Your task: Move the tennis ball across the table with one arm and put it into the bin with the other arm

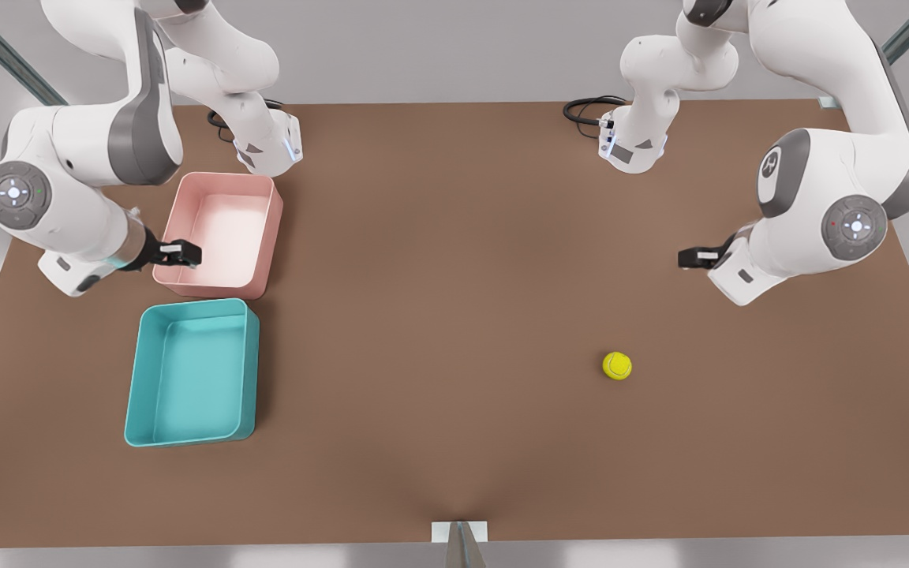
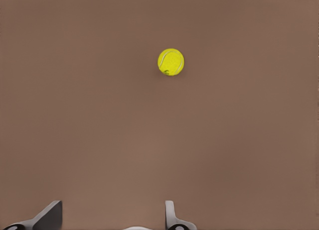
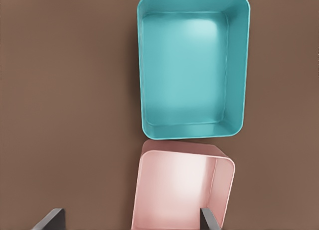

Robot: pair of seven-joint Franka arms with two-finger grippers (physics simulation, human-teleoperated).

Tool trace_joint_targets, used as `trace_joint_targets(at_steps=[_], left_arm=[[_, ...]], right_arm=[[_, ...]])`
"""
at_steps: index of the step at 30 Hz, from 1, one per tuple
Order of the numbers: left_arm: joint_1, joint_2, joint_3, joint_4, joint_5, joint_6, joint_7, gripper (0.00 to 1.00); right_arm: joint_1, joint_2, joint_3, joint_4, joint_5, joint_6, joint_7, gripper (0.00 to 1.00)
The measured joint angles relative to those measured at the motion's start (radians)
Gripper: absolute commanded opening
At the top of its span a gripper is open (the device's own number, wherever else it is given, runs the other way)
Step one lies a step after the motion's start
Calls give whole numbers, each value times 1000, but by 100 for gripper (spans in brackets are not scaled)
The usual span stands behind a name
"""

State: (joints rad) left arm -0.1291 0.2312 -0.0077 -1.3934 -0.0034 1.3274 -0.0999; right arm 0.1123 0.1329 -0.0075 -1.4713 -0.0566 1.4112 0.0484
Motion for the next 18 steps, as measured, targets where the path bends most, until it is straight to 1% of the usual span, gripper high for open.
trace_joint_targets(at_steps=[2,3,4,6,8,14,18], left_arm=[[0,0,1,0,-1,12,-5,100],[1,0,2,0,-1,15,-7,72],[2,4,2,-1,0,18,-8,21],[5,49,2,-7,-10,46,7,21],[5,143,0,-9,-16,117,67,21],[6,400,0,-16,-1,392,477,21],[13,428,0,-134,52,571,768,21]], right_arm=[[-1,1,0,1,-1,18,3,100],[-2,8,0,1,-1,24,5,100],[-6,16,0,2,-1,28,6,100],[-12,28,3,4,-4,36,8,100],[-6,39,5,4,-3,49,10,100],[-4,48,3,17,4,78,-1,100],[-4,49,4,15,5,83,-8,100]])
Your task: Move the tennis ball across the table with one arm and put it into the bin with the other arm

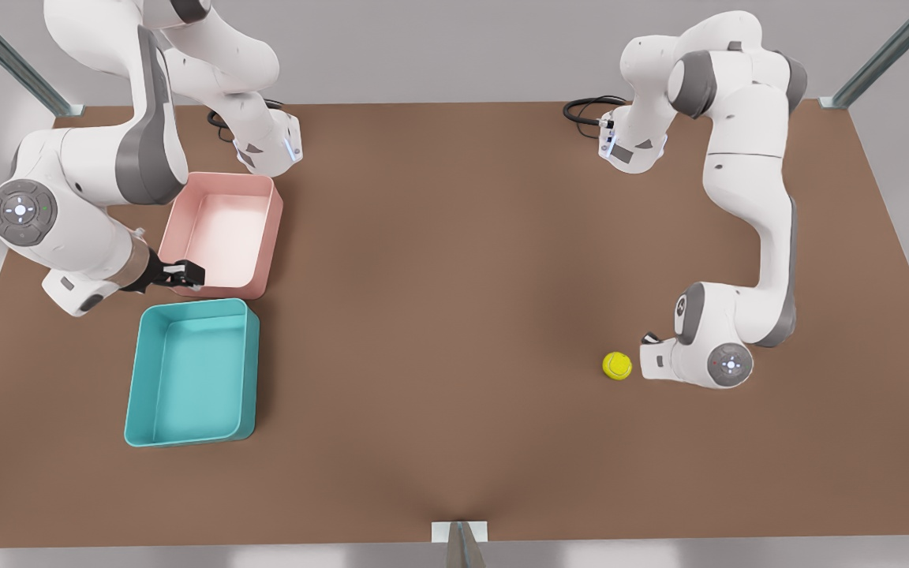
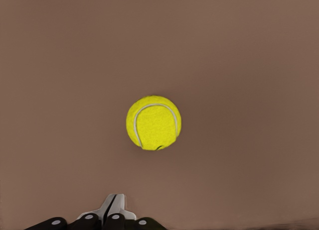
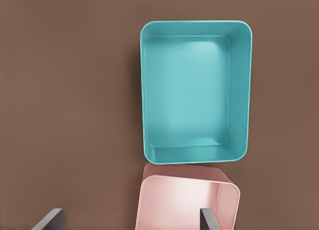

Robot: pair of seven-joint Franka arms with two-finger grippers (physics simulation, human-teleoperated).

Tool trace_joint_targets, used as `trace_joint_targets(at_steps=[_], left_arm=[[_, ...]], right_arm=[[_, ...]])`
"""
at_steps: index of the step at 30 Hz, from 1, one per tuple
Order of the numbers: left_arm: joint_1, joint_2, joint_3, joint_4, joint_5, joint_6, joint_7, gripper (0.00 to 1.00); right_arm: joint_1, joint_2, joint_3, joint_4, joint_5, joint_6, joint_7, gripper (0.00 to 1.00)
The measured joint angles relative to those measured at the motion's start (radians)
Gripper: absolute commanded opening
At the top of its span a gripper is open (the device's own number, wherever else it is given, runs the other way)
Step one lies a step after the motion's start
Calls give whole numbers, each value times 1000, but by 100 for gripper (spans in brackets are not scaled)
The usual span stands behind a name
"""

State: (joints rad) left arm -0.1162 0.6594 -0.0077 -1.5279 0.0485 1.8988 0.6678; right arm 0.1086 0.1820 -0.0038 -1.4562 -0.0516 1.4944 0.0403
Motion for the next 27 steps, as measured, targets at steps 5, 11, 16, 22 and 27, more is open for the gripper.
trace_joint_targets(at_steps=[5,11,16,22,27], left_arm=[[10,4,0,-118,49,182,283,21],[16,27,0,-141,63,299,535,21],[22,27,0,-166,60,320,678,21],[15,55,0,-167,56,353,737,21],[-130,49,-21,-167,54,363,690,21]], right_arm=[[2,2,1,-2,0,3,-7,100],[2,3,2,-6,-1,4,-13,100],[2,7,2,-6,-1,4,-17,100],[2,12,5,-6,-2,3,-21,100],[2,14,5,-5,-2,3,-23,100]])
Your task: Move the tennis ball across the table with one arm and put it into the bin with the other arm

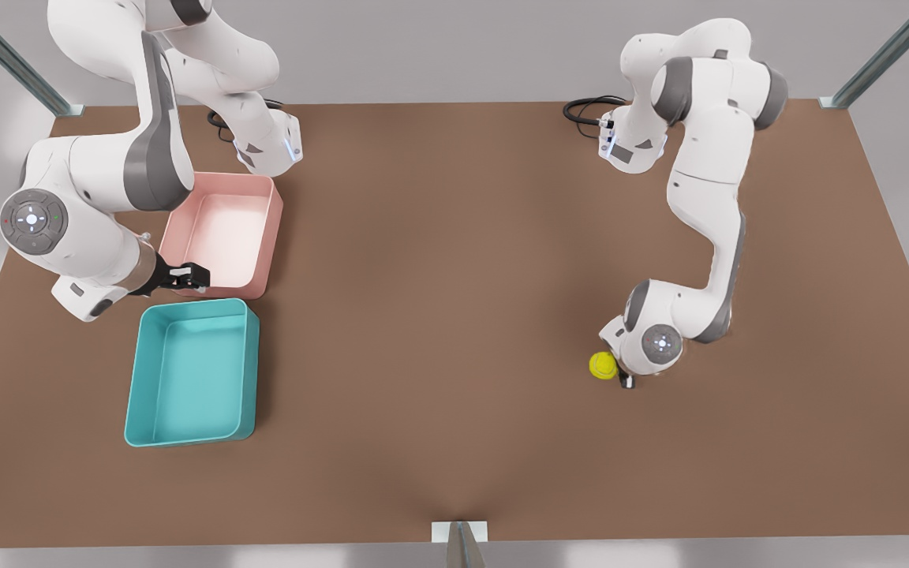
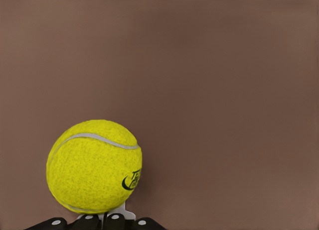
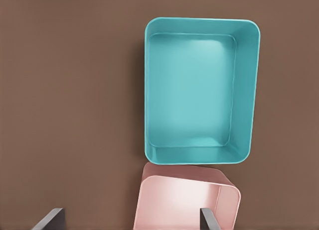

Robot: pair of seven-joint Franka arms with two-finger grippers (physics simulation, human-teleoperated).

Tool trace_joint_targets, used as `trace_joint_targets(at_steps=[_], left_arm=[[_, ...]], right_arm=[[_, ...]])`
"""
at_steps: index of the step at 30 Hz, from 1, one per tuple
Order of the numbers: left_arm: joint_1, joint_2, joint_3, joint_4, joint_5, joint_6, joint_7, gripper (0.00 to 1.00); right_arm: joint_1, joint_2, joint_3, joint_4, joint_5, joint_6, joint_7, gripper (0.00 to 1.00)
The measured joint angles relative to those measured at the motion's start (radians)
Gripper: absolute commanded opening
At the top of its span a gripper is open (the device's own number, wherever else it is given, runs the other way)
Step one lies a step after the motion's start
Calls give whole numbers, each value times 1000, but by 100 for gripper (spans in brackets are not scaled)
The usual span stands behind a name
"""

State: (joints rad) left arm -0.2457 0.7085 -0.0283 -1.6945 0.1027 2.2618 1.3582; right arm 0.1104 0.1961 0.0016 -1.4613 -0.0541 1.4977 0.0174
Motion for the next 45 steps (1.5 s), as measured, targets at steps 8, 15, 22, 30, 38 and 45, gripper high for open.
trace_joint_targets(at_steps=[8,15,22,30,38,45], left_arm=[[-42,-52,-49,5,-223,-20,-267,21],[-35,-335,28,568,-123,-571,-569,24],[5,-405,27,559,-149,-911,-923,100],[36,-338,24,554,-185,-975,-1310,100],[31,-335,21,551,-190,-990,-1575,100],[32,-323,21,550,-193,-994,-1728,100]], right_arm=[[0,6,0,2,0,0,-2,100],[41,125,0,87,16,2,-1,100],[190,382,14,185,86,176,46,100],[374,630,12,278,96,469,247,100],[436,671,7,206,91,645,426,100],[438,657,3,140,78,698,531,100]])
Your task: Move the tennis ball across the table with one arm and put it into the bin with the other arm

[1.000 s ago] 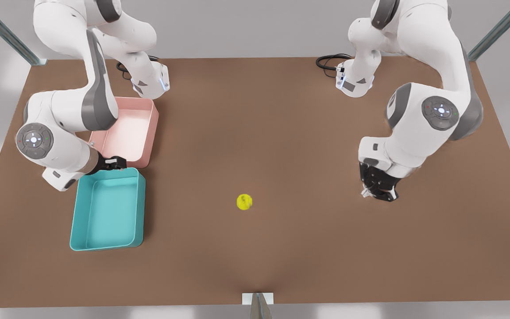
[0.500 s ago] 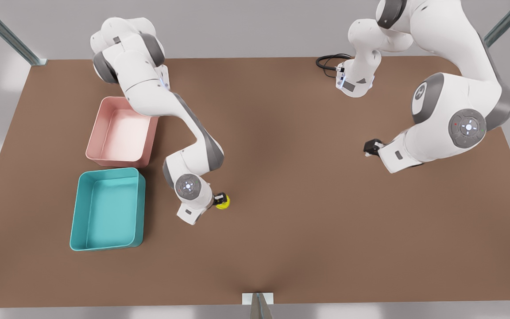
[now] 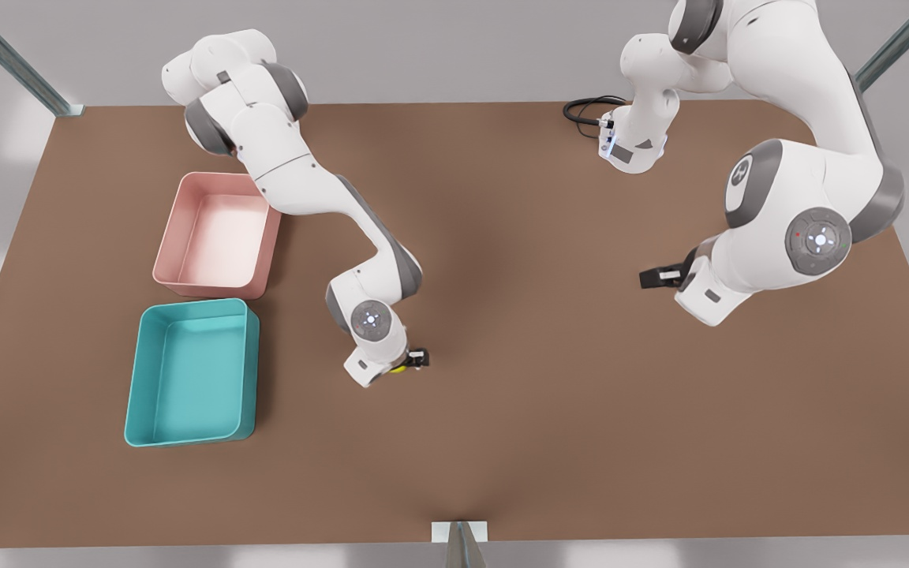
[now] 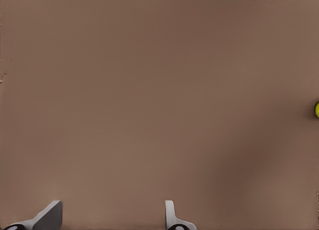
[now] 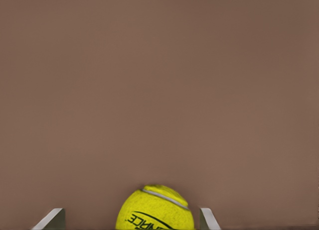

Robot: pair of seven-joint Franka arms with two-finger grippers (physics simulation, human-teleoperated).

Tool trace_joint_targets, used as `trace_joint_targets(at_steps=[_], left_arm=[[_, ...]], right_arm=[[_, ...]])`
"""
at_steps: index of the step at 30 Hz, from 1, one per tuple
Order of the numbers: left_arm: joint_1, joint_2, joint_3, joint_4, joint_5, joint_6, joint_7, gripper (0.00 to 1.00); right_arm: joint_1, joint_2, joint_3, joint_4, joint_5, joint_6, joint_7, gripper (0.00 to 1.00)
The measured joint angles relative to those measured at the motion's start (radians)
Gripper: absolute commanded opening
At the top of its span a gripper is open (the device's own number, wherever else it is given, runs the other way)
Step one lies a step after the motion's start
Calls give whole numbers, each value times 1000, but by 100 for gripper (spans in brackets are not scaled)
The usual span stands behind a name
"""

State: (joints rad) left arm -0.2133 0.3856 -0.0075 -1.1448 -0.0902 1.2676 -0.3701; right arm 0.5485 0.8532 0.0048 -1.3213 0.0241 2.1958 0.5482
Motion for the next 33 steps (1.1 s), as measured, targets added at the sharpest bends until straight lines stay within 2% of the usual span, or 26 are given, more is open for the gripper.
trace_joint_targets(at_steps=[8,28,30,31,33], left_arm=[[0,10,0,0,-2,-3,-116,100],[-1,18,0,-2,-2,-18,-256,100],[-1,19,0,-2,-2,-19,-263,100],[-1,19,0,-2,-2,-19,-266,100],[-1,18,0,-2,-2,-19,-272,100]], right_arm=[[2,-9,-1,-76,-19,43,79,100],[26,23,1,-119,-26,119,176,100],[27,27,1,-119,-26,121,181,93],[27,28,1,-119,-26,121,183,86],[26,29,1,-120,-25,122,186,65]])
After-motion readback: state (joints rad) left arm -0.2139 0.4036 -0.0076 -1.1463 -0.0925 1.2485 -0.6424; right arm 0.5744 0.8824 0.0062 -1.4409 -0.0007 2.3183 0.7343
